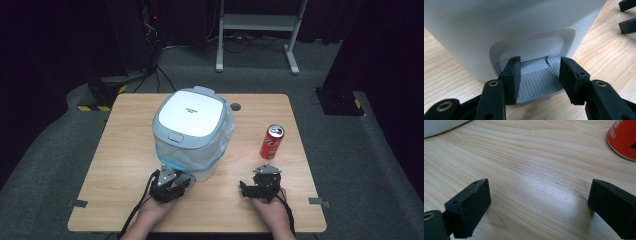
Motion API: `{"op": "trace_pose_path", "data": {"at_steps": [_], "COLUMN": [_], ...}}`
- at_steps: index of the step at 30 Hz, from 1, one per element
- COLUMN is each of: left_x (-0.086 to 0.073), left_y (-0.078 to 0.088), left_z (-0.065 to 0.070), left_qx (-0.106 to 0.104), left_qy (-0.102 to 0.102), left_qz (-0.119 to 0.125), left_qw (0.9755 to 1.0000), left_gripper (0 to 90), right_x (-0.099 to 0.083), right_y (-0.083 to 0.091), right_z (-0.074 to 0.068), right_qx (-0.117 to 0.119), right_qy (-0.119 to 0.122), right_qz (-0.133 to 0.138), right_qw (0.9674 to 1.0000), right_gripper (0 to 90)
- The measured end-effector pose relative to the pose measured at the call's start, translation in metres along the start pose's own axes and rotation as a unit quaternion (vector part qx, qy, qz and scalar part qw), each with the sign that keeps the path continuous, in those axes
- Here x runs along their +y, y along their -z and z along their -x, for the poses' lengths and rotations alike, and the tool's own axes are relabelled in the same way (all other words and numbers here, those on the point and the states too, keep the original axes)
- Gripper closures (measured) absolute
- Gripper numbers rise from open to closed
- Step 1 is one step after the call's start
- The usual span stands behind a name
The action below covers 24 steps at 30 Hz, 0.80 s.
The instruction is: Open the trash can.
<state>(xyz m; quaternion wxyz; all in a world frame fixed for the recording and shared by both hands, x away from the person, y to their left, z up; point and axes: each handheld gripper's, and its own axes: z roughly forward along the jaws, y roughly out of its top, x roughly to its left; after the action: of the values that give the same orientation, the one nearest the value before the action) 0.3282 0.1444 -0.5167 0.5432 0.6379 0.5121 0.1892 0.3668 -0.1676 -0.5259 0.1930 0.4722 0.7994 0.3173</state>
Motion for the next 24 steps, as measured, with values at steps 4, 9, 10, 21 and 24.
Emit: {"op": "trace_pose_path", "data": {"at_steps": [4, 9, 10, 21, 24], "left_x": [0.0003, -0.0004, -0.0005, -0.0016, -0.0024], "left_y": [-0.0001, -0.0007, -0.0006, -0.0008, -0.0007], "left_z": [-0.0005, 0.0003, 0.0002, 0.0004, -0.0001], "left_qx": [0.001, 0.004, 0.004, 0.004, 0.003], "left_qy": [-0.001, 0.0, 0.0, 0.003, 0.001], "left_qz": [-0.003, 0.0, -0.001, 0.005, 0.006], "left_qw": [1.0, 1.0, 1.0, 1.0, 1.0], "left_gripper": [51.9, 52.0, 52.0, 52.2, 52.2], "right_x": [0.0, -0.0001, -0.0001, -0.0001, -0.0001], "right_y": [0.0001, 0.0001, 0.0001, 0.0002, 0.0002], "right_z": [0.0, -0.0001, -0.0001, -0.0001, -0.0001], "right_qx": [0.0, 0.0, 0.0, 0.0, 0.0], "right_qy": [0.0, 0.001, 0.001, 0.001, 0.001], "right_qz": [0.0, 0.0, 0.0, 0.001, 0.001], "right_qw": [1.0, 1.0, 1.0, 1.0, 1.0], "right_gripper": [4.3, 4.4, 4.4, 4.4, 4.4]}}
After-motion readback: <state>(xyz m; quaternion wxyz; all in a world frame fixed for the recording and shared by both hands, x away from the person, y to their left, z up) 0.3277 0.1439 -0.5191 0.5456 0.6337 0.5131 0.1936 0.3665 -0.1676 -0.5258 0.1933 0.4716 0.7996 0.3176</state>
